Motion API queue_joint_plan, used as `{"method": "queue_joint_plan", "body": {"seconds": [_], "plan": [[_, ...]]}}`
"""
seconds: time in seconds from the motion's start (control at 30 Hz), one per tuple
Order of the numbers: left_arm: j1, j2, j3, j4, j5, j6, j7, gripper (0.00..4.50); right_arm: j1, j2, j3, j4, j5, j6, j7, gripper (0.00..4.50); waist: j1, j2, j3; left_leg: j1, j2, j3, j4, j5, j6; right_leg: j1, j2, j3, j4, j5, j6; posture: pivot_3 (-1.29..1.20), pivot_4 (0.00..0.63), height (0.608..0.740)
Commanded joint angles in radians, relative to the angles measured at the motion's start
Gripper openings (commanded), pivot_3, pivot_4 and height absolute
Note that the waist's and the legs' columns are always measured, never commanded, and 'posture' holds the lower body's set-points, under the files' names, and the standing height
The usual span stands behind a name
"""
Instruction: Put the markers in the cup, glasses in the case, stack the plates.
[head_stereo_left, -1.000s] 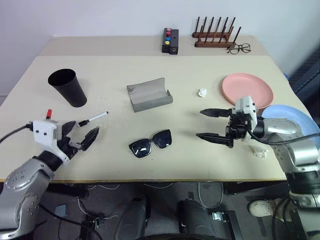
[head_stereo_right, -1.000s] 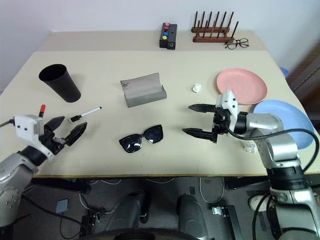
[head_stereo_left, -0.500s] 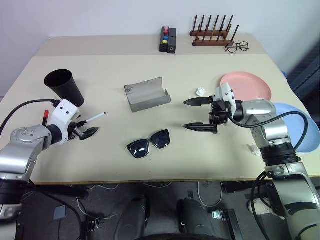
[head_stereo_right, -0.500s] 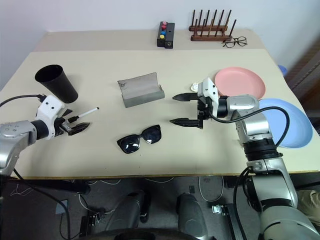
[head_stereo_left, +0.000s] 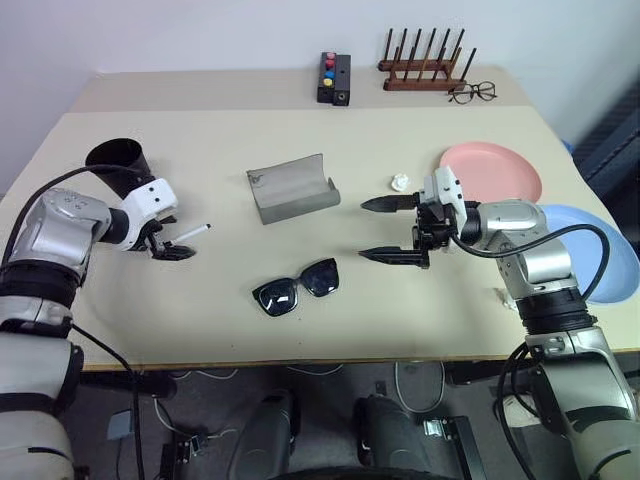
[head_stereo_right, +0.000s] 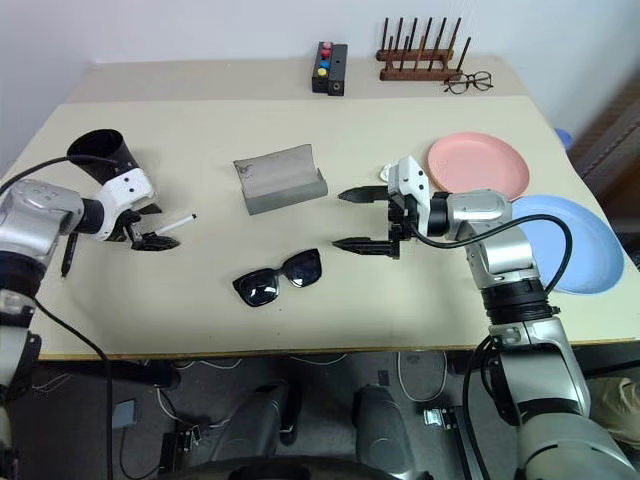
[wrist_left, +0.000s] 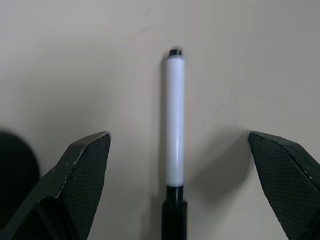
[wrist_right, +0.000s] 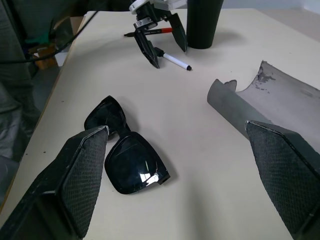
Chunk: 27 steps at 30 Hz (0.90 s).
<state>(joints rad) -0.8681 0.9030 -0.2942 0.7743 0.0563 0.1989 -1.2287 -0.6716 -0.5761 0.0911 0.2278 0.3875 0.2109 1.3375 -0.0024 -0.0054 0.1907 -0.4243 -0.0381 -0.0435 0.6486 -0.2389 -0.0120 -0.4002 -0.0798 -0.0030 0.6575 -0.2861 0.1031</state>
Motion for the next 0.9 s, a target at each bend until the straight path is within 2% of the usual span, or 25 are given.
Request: {"method": "queue_joint_plan", "body": {"seconds": [0.03,0.07,0.13,0.33,0.37,0.53,0.73,0.9], "plan": [[-0.040,-0.008,-0.028,0.069,0.059,-0.024,-0.054,4.50,0.004,-0.008,-0.026,-0.052,0.014,0.005,-0.012,4.47,-0.008,0.000,0.000,0.000,0.000,0.000,0.000,0.000,0.000,0.000,0.000,0.000,0.001,0.000,0.000,0.00,0.150,0.740],[-0.050,-0.015,-0.032,0.091,0.073,-0.030,-0.056,3.97,0.005,-0.009,-0.026,-0.055,0.014,0.007,-0.014,4.50,-0.009,0.000,0.000,0.000,0.000,0.000,0.000,0.000,0.000,0.000,0.000,0.000,0.002,0.000,0.001,0.00,0.150,0.740],[-0.070,-0.032,-0.044,0.137,0.101,-0.027,-0.069,3.25,0.008,-0.009,-0.027,-0.062,0.015,0.011,-0.019,4.50,-0.010,0.000,0.000,0.000,0.000,0.000,0.001,0.000,0.000,-0.001,-0.001,0.000,0.004,-0.001,0.001,0.00,0.150,0.740],[-0.096,-0.059,-0.066,0.182,0.146,-0.036,-0.113,0.24,0.014,-0.012,-0.030,-0.080,0.018,0.025,-0.028,4.50,-0.011,0.000,0.000,0.004,0.000,0.000,0.003,0.001,0.001,0.001,-0.001,0.001,0.008,-0.001,0.001,0.00,0.150,0.740],[-0.094,-0.058,-0.061,0.171,0.144,-0.029,-0.121,0.04,0.015,-0.012,-0.030,-0.084,0.018,0.027,-0.030,4.50,-0.012,0.000,0.000,0.004,0.000,0.000,0.003,0.001,0.001,0.001,-0.001,0.001,0.008,-0.001,0.001,0.00,0.150,0.740],[-0.046,-0.036,-0.009,0.044,0.100,0.018,-0.154,0.04,0.015,-0.007,-0.026,-0.095,0.020,0.034,-0.036,4.50,-0.013,0.000,0.000,0.004,0.000,0.001,0.003,0.001,0.001,0.001,-0.001,0.002,0.008,-0.001,0.001,0.00,0.150,0.740],[0.077,0.006,0.105,-0.319,-0.033,0.211,-0.207,0.04,-0.005,0.013,-0.018,-0.091,0.024,0.038,-0.037,4.50,-0.013,0.000,0.000,0.002,0.001,0.001,0.003,0.001,0.001,-0.001,-0.001,0.002,0.008,-0.001,0.001,0.00,0.150,0.740],[0.134,-0.010,0.256,-0.567,-0.174,0.378,-0.124,0.04,-0.035,0.036,-0.014,-0.067,0.028,0.028,-0.031,4.50,-0.012,-0.002,0.001,-0.001,0.001,0.000,0.004,0.001,0.001,-0.004,-0.001,0.002,0.008,-0.001,0.001,0.00,0.150,0.740]]}}
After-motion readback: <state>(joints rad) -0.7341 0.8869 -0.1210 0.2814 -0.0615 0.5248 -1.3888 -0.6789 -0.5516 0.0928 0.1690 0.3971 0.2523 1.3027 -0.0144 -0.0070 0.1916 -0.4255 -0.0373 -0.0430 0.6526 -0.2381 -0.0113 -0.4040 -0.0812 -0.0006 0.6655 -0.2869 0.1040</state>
